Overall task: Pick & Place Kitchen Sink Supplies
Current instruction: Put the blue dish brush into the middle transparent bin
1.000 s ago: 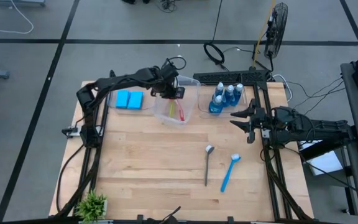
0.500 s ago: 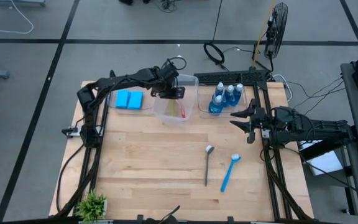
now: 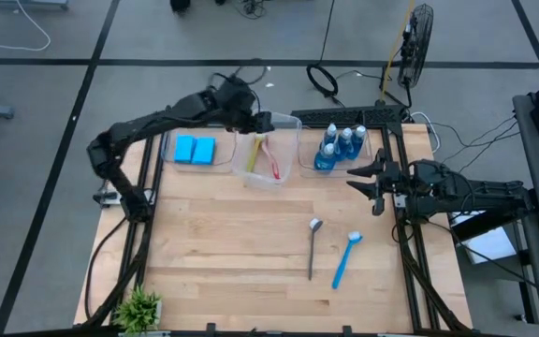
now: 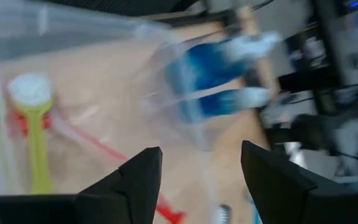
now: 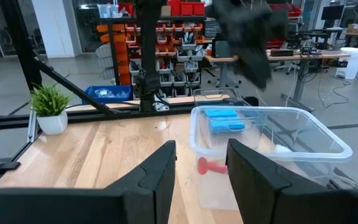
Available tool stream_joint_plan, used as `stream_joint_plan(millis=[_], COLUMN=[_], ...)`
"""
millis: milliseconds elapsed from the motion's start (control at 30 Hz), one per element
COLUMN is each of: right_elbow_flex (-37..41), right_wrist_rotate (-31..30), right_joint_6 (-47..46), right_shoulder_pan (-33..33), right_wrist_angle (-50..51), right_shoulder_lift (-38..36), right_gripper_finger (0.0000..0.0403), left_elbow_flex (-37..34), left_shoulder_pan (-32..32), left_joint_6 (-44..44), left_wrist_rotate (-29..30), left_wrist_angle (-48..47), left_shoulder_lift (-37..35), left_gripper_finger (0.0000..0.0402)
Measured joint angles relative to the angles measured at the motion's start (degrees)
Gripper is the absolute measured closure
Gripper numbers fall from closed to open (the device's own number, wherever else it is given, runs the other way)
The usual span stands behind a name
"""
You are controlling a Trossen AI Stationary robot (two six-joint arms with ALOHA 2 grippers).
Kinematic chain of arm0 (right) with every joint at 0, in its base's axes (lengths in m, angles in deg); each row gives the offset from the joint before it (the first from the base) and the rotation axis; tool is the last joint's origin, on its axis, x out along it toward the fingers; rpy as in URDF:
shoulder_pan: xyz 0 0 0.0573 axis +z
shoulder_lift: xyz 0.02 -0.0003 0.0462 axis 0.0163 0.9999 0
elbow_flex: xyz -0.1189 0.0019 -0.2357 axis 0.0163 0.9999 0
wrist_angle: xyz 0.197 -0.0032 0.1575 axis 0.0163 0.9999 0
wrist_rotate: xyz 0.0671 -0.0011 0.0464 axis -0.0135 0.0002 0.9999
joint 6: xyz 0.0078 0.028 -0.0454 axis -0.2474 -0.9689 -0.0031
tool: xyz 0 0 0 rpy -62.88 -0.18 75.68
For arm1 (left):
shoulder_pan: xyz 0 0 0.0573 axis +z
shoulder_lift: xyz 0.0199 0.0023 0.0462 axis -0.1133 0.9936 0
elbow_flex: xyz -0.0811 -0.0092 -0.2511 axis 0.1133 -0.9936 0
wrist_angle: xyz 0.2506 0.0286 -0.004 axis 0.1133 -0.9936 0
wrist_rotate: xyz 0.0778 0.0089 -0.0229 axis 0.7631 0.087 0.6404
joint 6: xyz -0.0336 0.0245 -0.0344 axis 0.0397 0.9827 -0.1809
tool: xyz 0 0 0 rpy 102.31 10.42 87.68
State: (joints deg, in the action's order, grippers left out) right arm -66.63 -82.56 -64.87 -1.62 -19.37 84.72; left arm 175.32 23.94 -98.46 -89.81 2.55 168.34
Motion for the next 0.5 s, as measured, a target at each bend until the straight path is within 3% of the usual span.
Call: stream_joint_plan(millis=[233, 500], right_elbow_flex=[0.0, 0.0], right_wrist_rotate=[0.0, 0.0], right_joint_6=[-8.5, -10.4], right_shoulder_pan=[0.0, 0.0], right_wrist_angle=[-0.1, -0.2], right_shoulder_lift=[0.0, 0.0], right_gripper_finger=[0.0273, 0.0273], left_elbow_flex=[0.0, 0.0], left_shoulder_pan=[-5.9, -19.0], left_joint_6=[1.7, 6.0], left_wrist_rotate=[3.5, 9.3], left_wrist_angle=[0.2, -0.6], left_shoulder_lift=[-11.2, -17.4], left_gripper_finger=[0.0179, 0.0179])
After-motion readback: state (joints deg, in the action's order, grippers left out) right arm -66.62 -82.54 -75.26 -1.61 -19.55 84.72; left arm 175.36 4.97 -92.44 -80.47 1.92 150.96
